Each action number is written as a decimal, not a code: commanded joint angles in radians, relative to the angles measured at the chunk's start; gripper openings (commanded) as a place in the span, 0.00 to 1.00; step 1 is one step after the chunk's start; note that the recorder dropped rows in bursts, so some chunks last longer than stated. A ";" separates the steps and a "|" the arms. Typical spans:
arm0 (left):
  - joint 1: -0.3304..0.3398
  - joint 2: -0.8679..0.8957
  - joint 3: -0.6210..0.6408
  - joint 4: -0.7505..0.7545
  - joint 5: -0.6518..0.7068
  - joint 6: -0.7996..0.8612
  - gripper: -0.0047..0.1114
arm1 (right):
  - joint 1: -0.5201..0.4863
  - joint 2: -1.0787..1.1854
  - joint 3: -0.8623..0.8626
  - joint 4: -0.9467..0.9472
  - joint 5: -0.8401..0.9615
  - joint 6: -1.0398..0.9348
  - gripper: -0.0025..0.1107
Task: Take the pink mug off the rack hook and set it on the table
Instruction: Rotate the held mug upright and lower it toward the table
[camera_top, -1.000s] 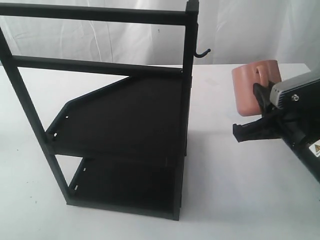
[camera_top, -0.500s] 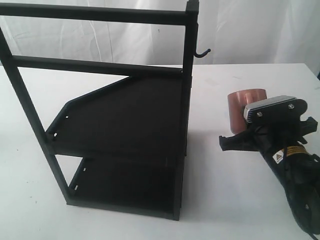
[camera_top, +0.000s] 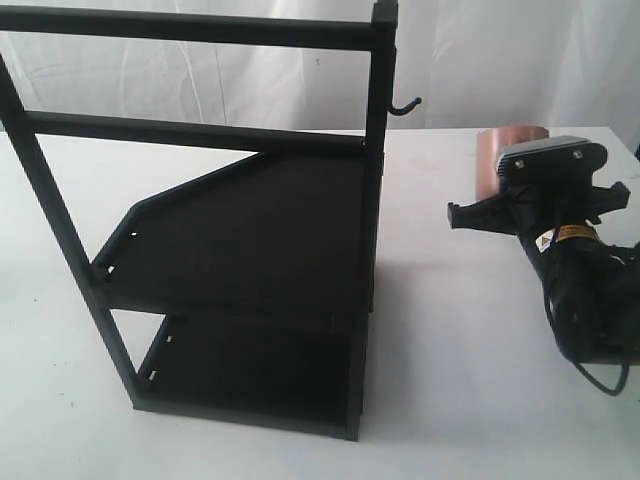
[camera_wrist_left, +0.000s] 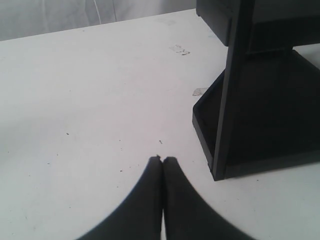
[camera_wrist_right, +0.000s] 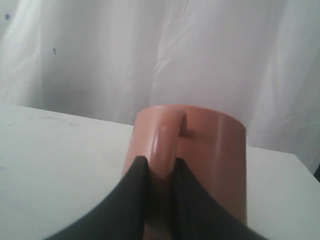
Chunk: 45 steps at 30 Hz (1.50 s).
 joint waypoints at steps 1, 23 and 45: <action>0.003 -0.005 0.005 -0.002 -0.001 -0.006 0.04 | -0.045 0.084 -0.074 -0.017 -0.002 0.005 0.02; 0.003 -0.005 0.005 -0.002 -0.001 -0.006 0.04 | -0.052 0.234 -0.058 -0.145 0.114 0.099 0.02; 0.003 -0.005 0.005 -0.002 -0.001 -0.006 0.04 | -0.052 0.234 -0.023 -0.136 0.224 0.135 0.02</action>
